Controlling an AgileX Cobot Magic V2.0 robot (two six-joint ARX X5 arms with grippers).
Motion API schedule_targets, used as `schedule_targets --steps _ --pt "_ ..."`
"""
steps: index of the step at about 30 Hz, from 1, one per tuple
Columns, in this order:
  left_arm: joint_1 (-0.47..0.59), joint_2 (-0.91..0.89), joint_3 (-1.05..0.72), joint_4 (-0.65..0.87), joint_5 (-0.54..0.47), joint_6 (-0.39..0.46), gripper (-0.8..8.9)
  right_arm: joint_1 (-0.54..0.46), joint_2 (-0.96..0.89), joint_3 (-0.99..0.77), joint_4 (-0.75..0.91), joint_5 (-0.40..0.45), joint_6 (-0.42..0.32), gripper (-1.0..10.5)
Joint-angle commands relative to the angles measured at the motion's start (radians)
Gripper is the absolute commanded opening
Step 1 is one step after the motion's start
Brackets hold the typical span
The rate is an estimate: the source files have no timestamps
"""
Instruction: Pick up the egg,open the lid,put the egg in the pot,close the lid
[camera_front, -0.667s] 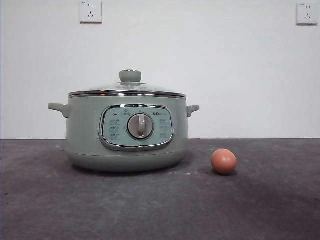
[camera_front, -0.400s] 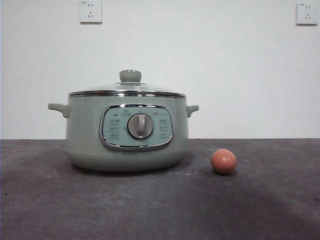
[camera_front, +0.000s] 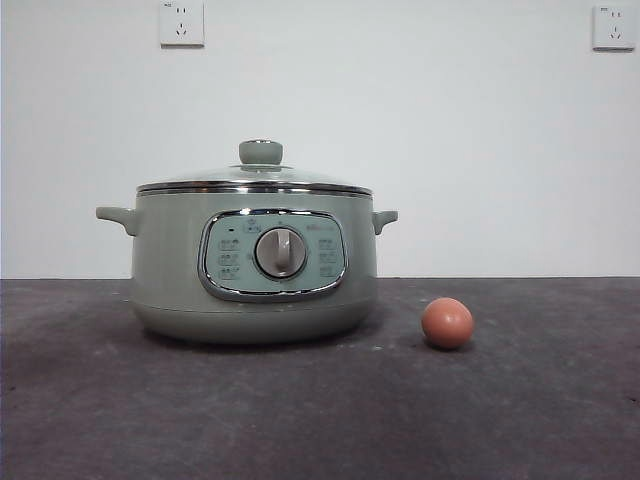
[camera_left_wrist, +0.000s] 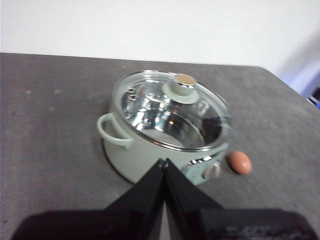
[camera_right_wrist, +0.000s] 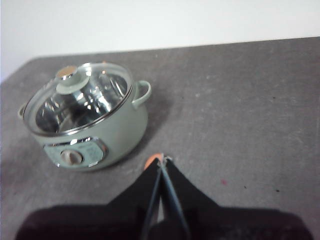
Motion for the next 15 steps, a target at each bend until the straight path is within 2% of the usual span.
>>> schedule_targets --steps 1,7,15 --pt "0.003 0.039 0.074 -0.067 0.031 0.069 -0.07 0.0 0.052 0.093 -0.089 -0.014 -0.08 -0.1" --pt "-0.01 0.093 0.18 -0.183 0.043 0.115 -0.07 0.001 0.132 0.205 -0.246 -0.045 -0.118 -0.1" --pt "-0.019 0.114 0.191 -0.223 0.057 0.114 0.0 0.001 0.138 0.212 -0.266 -0.051 -0.125 0.0"
